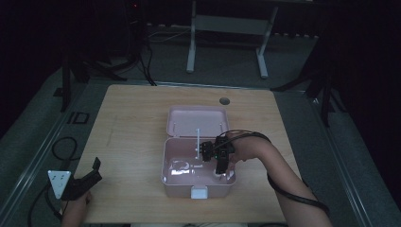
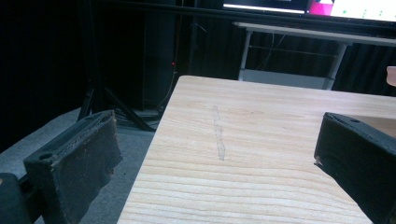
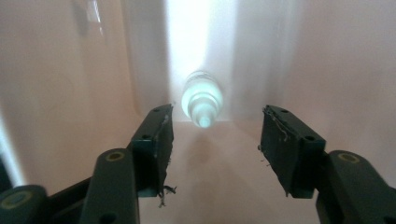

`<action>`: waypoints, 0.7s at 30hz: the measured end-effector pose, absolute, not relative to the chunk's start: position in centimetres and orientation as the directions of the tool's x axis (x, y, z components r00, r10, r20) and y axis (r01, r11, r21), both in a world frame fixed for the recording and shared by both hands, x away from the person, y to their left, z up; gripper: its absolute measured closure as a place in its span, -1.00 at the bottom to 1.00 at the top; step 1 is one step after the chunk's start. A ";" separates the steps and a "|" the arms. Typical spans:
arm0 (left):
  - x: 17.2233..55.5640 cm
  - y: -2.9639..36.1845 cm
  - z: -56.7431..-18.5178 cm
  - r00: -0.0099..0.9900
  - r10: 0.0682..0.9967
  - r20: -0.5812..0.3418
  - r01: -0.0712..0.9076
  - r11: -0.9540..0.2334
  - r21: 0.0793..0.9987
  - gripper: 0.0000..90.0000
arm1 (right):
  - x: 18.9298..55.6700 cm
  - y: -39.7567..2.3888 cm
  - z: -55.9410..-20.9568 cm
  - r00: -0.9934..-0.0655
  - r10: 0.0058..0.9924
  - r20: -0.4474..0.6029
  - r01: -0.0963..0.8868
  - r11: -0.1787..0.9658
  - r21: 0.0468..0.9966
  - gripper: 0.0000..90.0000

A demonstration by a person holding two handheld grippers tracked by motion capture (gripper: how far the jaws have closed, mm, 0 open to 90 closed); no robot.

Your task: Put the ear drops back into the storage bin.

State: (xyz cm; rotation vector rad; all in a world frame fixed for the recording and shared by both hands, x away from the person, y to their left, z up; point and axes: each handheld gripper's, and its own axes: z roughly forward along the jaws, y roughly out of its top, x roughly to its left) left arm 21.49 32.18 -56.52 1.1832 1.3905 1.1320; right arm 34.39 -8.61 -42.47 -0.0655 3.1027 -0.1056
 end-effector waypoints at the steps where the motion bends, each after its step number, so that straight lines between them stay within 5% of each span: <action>1: 21.5 32.2 -56.5 -0.077 0.993 -0.092 0.110 0.101 0.989 -0.99 | 34.4 -8.7 -42.2 -0.998 -0.040 -0.037 -0.038 0.997 -0.060 -0.08; 15: 21.5 32.1 -56.5 -0.076 0.993 -0.091 0.114 0.099 0.989 -0.99 | 34.6 -12.9 -37.6 -0.996 0.027 -0.083 0.020 0.997 0.077 -0.66; 21: 21.5 32.1 -56.5 -0.075 0.993 -0.089 0.114 0.097 0.989 -0.99 | 34.7 -15.4 -37.0 -0.995 0.065 -0.081 0.056 0.992 0.111 -0.69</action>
